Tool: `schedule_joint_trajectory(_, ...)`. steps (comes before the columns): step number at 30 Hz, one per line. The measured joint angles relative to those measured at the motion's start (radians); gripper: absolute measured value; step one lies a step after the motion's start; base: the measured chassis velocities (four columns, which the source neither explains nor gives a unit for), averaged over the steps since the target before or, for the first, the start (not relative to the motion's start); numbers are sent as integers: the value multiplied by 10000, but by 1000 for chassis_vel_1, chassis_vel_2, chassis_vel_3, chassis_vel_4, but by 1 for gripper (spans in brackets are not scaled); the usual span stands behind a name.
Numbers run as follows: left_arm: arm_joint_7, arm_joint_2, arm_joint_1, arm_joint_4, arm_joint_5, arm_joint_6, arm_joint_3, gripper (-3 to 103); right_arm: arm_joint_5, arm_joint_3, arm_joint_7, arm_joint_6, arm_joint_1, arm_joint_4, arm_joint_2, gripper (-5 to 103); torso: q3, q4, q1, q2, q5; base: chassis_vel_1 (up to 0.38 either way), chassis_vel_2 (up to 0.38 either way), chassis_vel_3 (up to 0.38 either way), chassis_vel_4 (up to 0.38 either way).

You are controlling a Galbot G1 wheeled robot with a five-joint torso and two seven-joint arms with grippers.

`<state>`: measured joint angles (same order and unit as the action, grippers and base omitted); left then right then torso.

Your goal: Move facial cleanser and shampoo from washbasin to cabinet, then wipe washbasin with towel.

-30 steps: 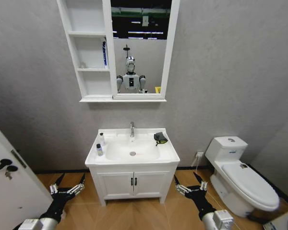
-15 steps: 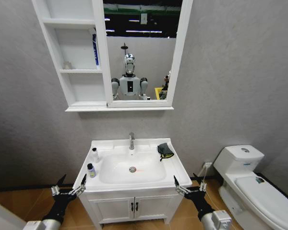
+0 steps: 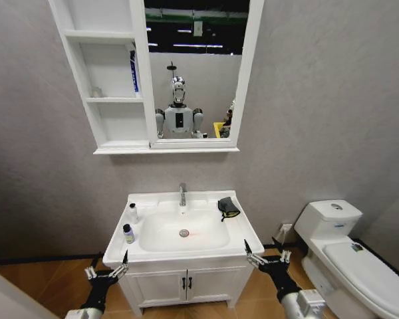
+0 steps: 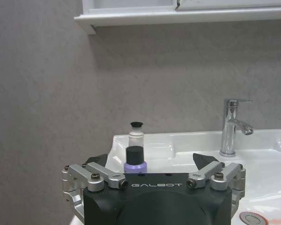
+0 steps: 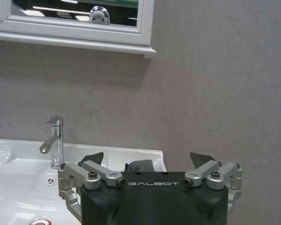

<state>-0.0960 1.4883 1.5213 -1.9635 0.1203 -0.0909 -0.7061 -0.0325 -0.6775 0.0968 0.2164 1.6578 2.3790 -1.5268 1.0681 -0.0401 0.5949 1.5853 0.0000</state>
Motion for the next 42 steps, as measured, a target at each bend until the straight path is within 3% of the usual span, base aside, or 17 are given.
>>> schedule_joint_trajectory(11, 368, 68, -1407, 1702, -106, 283, 167, 100, -284, -38, -8, 90, -234, 86, 140, 100, 0, -2, -2, 1, 0, 0, 0, 0, 0)
schedule_joint_trajectory(18, 608, -141, -2736, 2729, 92, 783, 185, 100, -437, -194, -9, -113, -230, -87, 195, 100, 0, -3, -2, 0, 0, 0, 0, 0, 0)
schedule_joint_trajectory(30, 751, -399, -4167, 3775, 320, 1496, 893, 100, -655, -468, -113, -166, -290, -232, 157, 100, 0, 0, -2, 0, 0, 0, 0, 0, 0)
schedule_joint_trajectory(42, 974, -510, -4778, 4535, 168, 1568, 859, 102, -819, -790, -107, -309, -162, -259, 124, 100, -1, 1, -3, 1, 0, 0, 0, 0, 0)
